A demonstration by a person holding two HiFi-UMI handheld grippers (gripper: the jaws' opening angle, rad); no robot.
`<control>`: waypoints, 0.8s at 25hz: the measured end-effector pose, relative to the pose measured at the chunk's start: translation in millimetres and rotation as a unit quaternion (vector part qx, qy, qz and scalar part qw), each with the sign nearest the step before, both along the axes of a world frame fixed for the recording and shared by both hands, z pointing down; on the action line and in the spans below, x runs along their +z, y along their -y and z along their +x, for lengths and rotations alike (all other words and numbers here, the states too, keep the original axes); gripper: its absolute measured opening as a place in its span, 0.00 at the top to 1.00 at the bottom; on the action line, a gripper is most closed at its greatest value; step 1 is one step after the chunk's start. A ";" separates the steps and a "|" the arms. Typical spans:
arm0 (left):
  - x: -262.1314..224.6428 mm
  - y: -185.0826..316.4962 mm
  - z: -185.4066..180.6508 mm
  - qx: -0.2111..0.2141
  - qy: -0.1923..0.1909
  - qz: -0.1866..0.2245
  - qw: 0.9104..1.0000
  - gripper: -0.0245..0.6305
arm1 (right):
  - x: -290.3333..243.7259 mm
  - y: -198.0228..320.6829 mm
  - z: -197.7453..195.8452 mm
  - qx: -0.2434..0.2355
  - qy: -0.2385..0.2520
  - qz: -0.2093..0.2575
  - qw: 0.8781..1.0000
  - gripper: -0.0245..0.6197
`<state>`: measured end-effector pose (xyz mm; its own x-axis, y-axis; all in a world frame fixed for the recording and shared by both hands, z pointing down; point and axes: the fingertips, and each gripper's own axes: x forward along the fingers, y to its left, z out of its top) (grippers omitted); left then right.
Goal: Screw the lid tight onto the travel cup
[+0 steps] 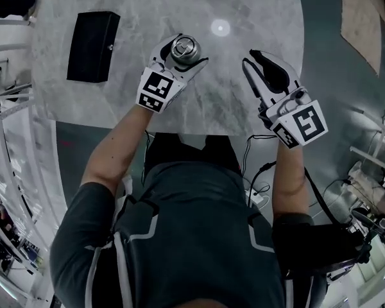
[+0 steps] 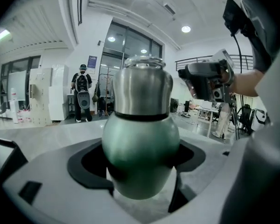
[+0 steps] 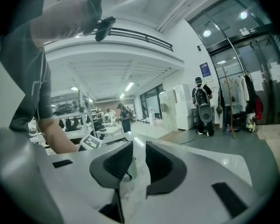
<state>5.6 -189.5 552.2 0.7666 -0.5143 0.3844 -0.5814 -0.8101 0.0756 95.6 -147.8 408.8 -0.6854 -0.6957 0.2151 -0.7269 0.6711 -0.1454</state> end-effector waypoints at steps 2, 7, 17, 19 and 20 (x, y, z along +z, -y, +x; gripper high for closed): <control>19.9 4.6 3.2 -0.008 0.010 -0.003 1.000 0.37 | 13.4 -1.5 8.6 0.009 0.004 -0.012 1.000 0.82; 42.4 9.9 12.7 -0.003 0.020 0.007 1.000 0.37 | 37.9 -2.5 19.9 0.026 0.002 -0.034 0.999 0.85; 67.5 24.0 14.3 -0.026 0.046 0.030 0.998 0.37 | 64.9 5.9 26.0 0.040 0.001 -0.049 0.998 0.87; 79.3 29.5 10.9 -0.028 0.048 0.028 0.998 0.37 | 75.8 11.9 24.8 0.040 0.002 -0.055 0.998 0.87; 82.4 31.0 9.7 -0.029 0.048 0.028 0.998 0.37 | 79.3 13.7 25.0 0.040 0.002 -0.057 0.998 0.87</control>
